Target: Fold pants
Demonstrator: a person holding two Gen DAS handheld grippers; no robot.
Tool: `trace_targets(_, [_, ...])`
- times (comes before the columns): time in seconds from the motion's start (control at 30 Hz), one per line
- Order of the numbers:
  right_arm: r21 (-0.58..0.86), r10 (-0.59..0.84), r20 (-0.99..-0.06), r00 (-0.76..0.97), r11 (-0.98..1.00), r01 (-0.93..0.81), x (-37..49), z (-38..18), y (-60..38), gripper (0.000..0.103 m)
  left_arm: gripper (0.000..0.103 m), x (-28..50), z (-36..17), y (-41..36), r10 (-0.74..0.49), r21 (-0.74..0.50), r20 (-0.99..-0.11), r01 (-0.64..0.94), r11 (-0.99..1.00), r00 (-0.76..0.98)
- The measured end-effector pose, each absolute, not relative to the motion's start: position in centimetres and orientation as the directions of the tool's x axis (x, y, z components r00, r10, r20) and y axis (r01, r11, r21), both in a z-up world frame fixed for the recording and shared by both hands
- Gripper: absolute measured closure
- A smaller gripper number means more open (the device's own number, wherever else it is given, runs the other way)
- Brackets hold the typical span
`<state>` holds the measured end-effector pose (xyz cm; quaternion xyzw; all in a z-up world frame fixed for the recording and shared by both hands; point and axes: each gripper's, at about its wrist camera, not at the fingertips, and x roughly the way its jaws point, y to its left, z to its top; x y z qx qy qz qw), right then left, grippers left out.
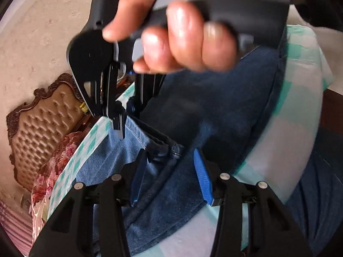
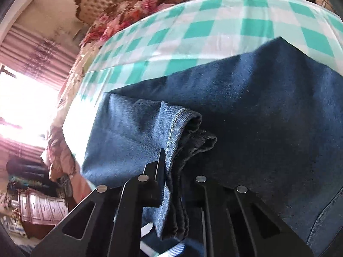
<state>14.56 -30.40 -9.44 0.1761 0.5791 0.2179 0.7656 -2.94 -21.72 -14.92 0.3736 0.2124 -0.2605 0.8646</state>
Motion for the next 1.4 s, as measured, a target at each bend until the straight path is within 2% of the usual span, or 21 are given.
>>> trace_targets(0.13, [0.566, 0.582, -0.779, 0.233, 0.813, -0.138, 14.2, -8.4, -30.8, 0.093, 0.055, -2.4, -15.1, -22.4, -0.241, 0.542, -0.564, 0.574, 0.614, 0.790])
trace_targets(0.17, [0.576, 0.593, -0.770, 0.234, 0.805, -0.143, 14.0, -8.1, -31.0, 0.094, 0.059, -2.3, -15.0, -22.4, -0.233, 0.542, -0.565, 0.569, 0.618, 0.791])
trace_targets(0.23, [0.590, 0.611, -0.755, 0.237, 0.791, -0.161, 13.7, -7.4, -30.9, 0.094, 0.083, -2.0, -15.2, -22.5, -0.199, 0.564, -0.558, 0.544, 0.621, 0.806])
trace_targets(0.37, [0.554, 0.577, -0.770, 0.272, 0.816, -0.164, 13.5, -7.0, -31.3, 0.094, 0.089, -3.0, -12.9, -21.4, -0.274, 0.522, -0.535, 0.568, 0.637, 0.799])
trace_targets(0.4, [0.537, 0.558, -0.780, 0.282, 0.829, -0.154, 13.5, -7.3, -31.7, 0.093, 0.093, -3.2, -12.5, -21.2, -0.287, 0.522, -0.531, 0.574, 0.631, 0.798])
trace_targets(0.43, [0.531, 0.547, -0.785, 0.291, 0.836, -0.140, 13.5, -7.9, -32.1, 0.092, 0.103, -3.5, -12.2, -21.2, -0.310, 0.507, -0.541, 0.597, 0.622, 0.782])
trace_targets(0.47, [0.523, 0.534, -0.792, 0.297, 0.843, -0.121, 13.6, -8.6, -32.3, 0.078, 0.103, -3.6, -12.2, -21.4, -0.325, 0.492, -0.554, 0.616, 0.615, 0.766])
trace_targets(0.53, [0.505, 0.497, -0.809, 0.313, 0.861, -0.060, 13.8, -10.2, -33.2, 0.069, 0.103, -3.9, -13.0, -22.0, -0.313, 0.509, -0.567, 0.623, 0.594, 0.762])
trace_targets(0.63, [0.576, 0.549, -0.768, 0.332, 0.817, -0.020, 13.9, -11.2, -34.5, 0.063, 0.102, -4.4, -14.0, -22.3, -0.308, 0.523, -0.571, 0.627, 0.577, 0.761])
trace_targets(0.67, [0.589, 0.559, -0.758, 0.336, 0.808, -0.015, 14.0, -11.3, -34.7, 0.061, 0.091, -4.6, -13.9, -22.2, -0.309, 0.537, -0.550, 0.612, 0.581, 0.776])
trace_targets(0.7, [0.600, 0.568, -0.749, 0.340, 0.800, -0.014, 14.1, -11.4, -35.0, 0.061, 0.059, -4.9, -13.8, -22.1, -0.303, 0.553, -0.528, 0.592, 0.586, 0.793])
trace_targets(0.73, [0.608, 0.575, -0.744, 0.340, 0.794, -0.013, 14.2, -11.5, -35.1, 0.061, 0.046, -5.6, -14.0, -22.3, -0.299, 0.562, -0.512, 0.577, 0.593, 0.806])
trace_targets(0.77, [0.617, 0.583, -0.738, 0.339, 0.787, -0.010, 14.4, -11.6, -35.2, 0.060, 0.044, -5.6, -13.9, -22.2, -0.300, 0.565, -0.502, 0.570, 0.597, 0.811])
trace_targets(0.9, [0.591, 0.562, -0.753, 0.342, 0.806, -0.022, 15.1, -11.3, -34.7, 0.060, 0.052, -4.2, -14.5, -22.6, -0.264, 0.575, -0.522, 0.563, 0.594, 0.811])
trace_targets(1.03, [0.450, 0.446, -0.812, 0.375, 0.889, -0.082, 15.2, -10.1, -33.0, 0.074, 0.054, -3.6, -15.1, -23.4, -0.224, 0.590, -0.545, 0.560, 0.582, 0.808])
trace_targets(1.2, [0.337, 0.359, -0.841, 0.404, 0.933, -0.128, 14.7, -9.8, -31.7, 0.079, 0.056, -2.4, -15.3, -23.4, -0.224, 0.568, -0.574, 0.580, 0.584, 0.788])
trace_targets(1.23, [0.323, 0.348, -0.843, 0.410, 0.937, -0.131, 14.6, -9.8, -31.7, 0.081, 0.069, -2.0, -15.3, -23.3, -0.227, 0.548, -0.590, 0.591, 0.592, 0.775])
trace_targets(1.27, [0.321, 0.346, -0.841, 0.417, 0.938, -0.131, 14.5, -9.7, -31.7, 0.082, 0.077, -1.6, -15.4, -23.3, -0.221, 0.541, -0.603, 0.596, 0.593, 0.767])
trace_targets(1.4, [0.299, 0.327, -0.837, 0.439, 0.945, -0.133, 14.1, -9.4, -31.7, 0.085, 0.085, -1.4, -15.3, -22.8, -0.233, 0.528, -0.600, 0.598, 0.603, 0.765])
